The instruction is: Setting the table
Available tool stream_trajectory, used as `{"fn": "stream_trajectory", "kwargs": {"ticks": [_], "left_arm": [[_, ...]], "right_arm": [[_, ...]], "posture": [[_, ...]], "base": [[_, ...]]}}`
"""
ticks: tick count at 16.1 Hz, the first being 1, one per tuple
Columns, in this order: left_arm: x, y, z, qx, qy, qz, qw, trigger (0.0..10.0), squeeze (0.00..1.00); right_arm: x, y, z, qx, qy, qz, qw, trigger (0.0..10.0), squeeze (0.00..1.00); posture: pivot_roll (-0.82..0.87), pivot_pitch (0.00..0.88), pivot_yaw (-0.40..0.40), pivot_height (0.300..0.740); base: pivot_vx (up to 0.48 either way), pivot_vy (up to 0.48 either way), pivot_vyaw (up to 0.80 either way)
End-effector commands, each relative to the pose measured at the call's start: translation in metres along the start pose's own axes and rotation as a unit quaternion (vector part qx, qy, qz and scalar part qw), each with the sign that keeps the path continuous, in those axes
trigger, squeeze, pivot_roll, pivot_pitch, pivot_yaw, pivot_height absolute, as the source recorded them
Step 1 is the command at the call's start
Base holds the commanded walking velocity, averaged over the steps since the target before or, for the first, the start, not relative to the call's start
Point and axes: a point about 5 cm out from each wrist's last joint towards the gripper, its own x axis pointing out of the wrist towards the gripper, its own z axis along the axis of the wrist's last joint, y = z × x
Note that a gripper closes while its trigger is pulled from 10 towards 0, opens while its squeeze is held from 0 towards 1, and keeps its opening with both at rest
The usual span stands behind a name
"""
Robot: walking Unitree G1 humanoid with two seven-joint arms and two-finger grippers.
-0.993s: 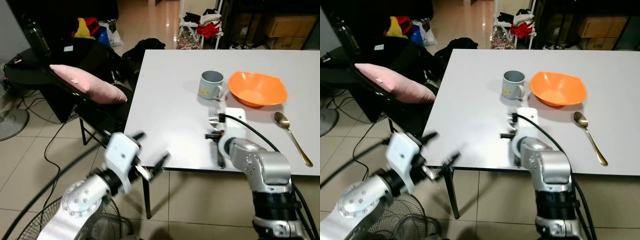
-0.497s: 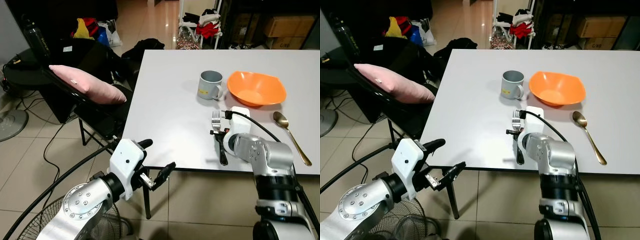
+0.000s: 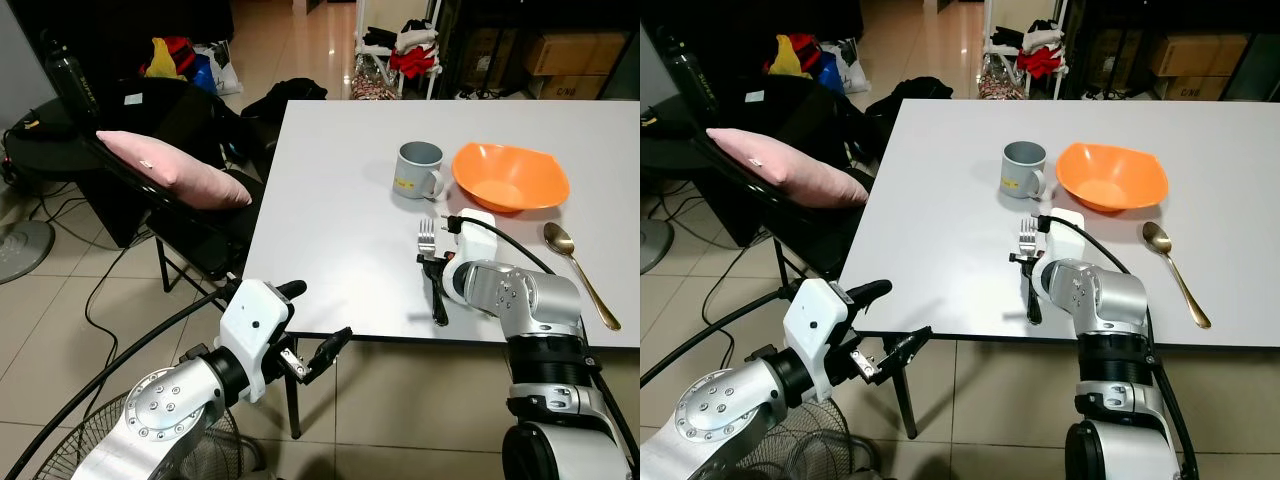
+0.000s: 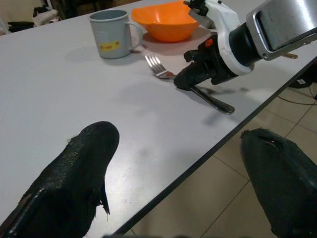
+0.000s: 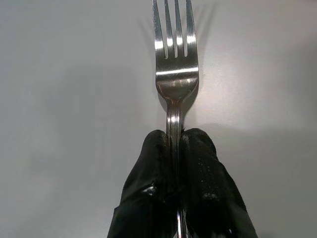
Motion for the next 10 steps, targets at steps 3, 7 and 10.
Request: {"fn": "stream_trajectory", "kwargs": {"ticks": [3, 7, 10], "left_arm": [[-0.002, -0.001, 0.002, 0.004, 0.001, -0.005, 1.0, 10.0, 0.0], [-0.002, -0.001, 0.002, 0.004, 0.001, -0.005, 1.0, 10.0, 0.0], [-0.002, -0.001, 0.002, 0.004, 0.001, -0.004, 1.0, 10.0, 0.0]], "right_arm": [[0.006, 0.018, 0.0, 0.002, 0.008, 0.027, 1.0, 10.0, 0.0], [0.011, 0.028, 0.0, 0.003, 0.007, 0.033, 0.999, 10.0, 0.0], [0.014, 0.027, 0.0, 0.007, 0.006, 0.027, 1.0, 10.0, 0.0]], "posture": [[-0.02, 0.0, 0.051, 0.74], [-0.02, 0.0, 0.048, 0.74], [-0.02, 0.0, 0.049, 0.74]], "base": [[0.0, 0.0, 0.0], [0.0, 0.0, 0.0], [0.0, 0.0, 0.0]]}}
